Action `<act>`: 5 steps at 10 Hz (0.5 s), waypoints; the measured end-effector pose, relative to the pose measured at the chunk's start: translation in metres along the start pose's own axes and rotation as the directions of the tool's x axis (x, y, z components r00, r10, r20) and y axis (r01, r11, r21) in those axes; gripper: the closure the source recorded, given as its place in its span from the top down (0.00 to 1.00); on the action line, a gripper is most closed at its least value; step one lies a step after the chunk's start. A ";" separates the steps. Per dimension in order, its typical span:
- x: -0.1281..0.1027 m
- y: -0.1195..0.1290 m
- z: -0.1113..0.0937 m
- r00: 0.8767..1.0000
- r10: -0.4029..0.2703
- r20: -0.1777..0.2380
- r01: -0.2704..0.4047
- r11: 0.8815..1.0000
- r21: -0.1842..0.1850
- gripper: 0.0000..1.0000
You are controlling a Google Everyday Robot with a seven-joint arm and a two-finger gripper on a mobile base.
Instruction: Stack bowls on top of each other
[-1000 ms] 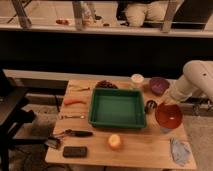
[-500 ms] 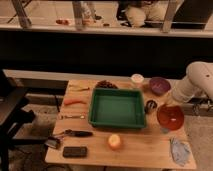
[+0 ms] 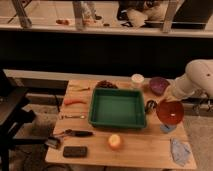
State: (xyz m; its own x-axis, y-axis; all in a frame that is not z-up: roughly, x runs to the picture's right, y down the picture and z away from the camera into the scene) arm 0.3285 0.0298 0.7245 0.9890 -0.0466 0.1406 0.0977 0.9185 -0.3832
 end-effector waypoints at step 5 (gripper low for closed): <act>-0.005 -0.048 0.009 0.996 -0.082 -0.022 0.083 0.996 0.043 0.00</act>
State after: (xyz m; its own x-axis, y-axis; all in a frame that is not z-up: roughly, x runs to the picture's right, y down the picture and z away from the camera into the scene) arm 0.3174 -0.0111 0.7501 0.9799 -0.1302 0.1513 0.1743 0.9276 -0.3303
